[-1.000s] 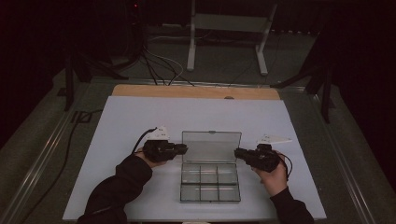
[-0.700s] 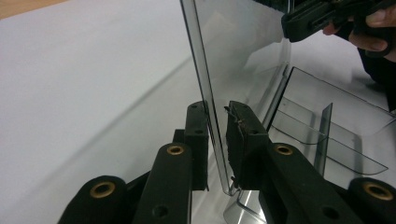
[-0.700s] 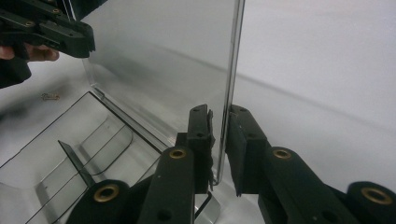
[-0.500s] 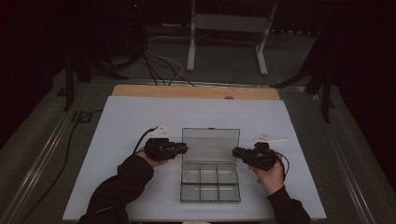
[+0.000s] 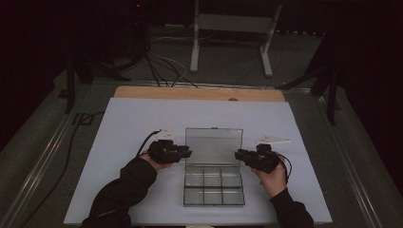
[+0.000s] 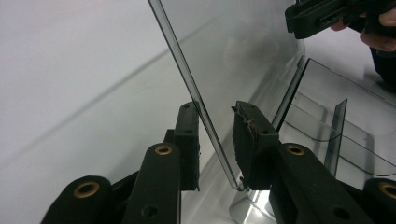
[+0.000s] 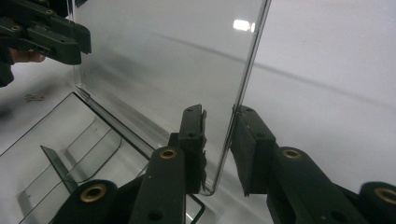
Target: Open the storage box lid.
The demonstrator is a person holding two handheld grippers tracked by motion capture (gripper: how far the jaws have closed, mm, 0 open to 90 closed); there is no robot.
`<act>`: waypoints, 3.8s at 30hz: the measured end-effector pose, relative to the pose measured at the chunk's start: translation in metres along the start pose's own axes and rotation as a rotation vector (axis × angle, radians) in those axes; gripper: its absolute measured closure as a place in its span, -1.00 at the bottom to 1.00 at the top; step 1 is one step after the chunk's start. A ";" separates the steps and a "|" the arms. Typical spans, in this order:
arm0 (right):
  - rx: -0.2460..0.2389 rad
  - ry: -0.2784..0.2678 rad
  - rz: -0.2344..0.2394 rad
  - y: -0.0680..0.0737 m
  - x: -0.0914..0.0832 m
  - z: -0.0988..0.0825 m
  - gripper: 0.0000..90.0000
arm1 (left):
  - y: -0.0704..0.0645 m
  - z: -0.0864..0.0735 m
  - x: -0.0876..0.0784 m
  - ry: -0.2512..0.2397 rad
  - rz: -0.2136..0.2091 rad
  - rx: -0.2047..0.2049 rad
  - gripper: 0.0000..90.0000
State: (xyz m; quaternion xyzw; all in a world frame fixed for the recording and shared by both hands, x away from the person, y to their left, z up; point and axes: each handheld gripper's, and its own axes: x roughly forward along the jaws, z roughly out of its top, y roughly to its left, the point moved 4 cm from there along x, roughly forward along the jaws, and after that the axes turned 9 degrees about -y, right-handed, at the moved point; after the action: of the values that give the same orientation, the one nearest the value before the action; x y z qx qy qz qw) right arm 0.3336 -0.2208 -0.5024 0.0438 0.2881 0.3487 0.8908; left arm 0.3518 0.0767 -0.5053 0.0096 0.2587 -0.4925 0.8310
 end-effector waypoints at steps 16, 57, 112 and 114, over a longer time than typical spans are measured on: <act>0.013 0.024 -0.011 -0.002 0.009 -0.003 0.46 | 0.001 -0.006 0.006 0.064 0.016 -0.039 0.46; 0.269 0.166 -0.017 -0.016 0.026 -0.015 0.15 | 0.012 -0.018 0.021 0.211 -0.015 -0.431 -0.15; -0.062 -0.085 0.137 0.013 -0.034 -0.021 -0.95 | -0.017 0.009 -0.052 0.080 -0.072 0.081 -0.98; -0.047 -0.113 0.131 0.012 -0.036 -0.021 -0.95 | -0.016 0.008 -0.056 0.077 -0.064 0.085 -0.98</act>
State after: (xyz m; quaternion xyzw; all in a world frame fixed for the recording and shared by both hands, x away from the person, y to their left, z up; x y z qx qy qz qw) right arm 0.2938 -0.2381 -0.4993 0.0613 0.2254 0.4099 0.8817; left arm 0.3210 0.1114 -0.4696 0.0553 0.2696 -0.5287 0.8029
